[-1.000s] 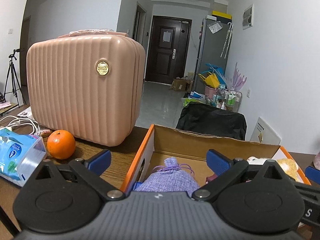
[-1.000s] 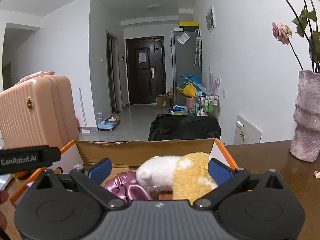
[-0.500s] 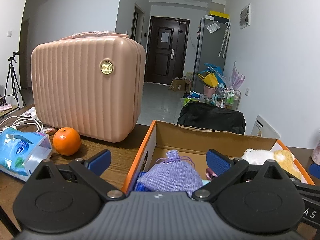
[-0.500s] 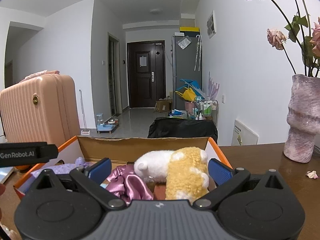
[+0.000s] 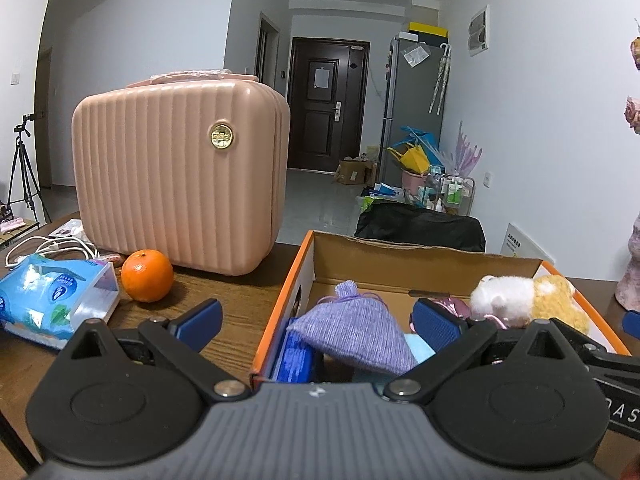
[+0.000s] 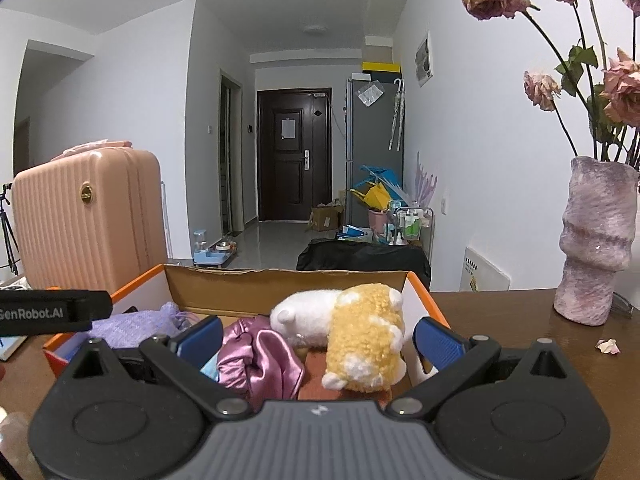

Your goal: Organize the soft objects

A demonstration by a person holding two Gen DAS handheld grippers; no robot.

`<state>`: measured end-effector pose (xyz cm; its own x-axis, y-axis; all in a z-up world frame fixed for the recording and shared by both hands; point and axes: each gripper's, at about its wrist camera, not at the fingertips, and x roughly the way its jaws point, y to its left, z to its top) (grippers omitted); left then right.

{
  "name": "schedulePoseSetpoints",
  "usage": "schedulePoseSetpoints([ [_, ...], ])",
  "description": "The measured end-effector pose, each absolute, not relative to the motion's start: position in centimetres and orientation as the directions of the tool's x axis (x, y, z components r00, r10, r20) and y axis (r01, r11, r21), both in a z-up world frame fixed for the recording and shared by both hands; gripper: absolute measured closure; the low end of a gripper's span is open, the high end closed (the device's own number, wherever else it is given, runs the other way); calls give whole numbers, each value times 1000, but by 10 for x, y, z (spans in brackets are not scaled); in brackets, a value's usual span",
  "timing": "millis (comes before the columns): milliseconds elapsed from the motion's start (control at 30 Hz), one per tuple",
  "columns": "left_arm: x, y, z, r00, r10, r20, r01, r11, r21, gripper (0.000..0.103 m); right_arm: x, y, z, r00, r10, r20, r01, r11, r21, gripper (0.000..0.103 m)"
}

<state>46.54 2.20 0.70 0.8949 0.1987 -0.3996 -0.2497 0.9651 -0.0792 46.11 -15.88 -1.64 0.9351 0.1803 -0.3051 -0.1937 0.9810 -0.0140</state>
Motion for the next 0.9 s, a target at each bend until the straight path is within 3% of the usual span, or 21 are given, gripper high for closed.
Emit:
schedulePoseSetpoints([
  [900, 397, 35, 0, 890, 183, -418, -229, 971, -63, 0, 384, -171, -22, 929, 198, -314, -222, 974, -42, 0],
])
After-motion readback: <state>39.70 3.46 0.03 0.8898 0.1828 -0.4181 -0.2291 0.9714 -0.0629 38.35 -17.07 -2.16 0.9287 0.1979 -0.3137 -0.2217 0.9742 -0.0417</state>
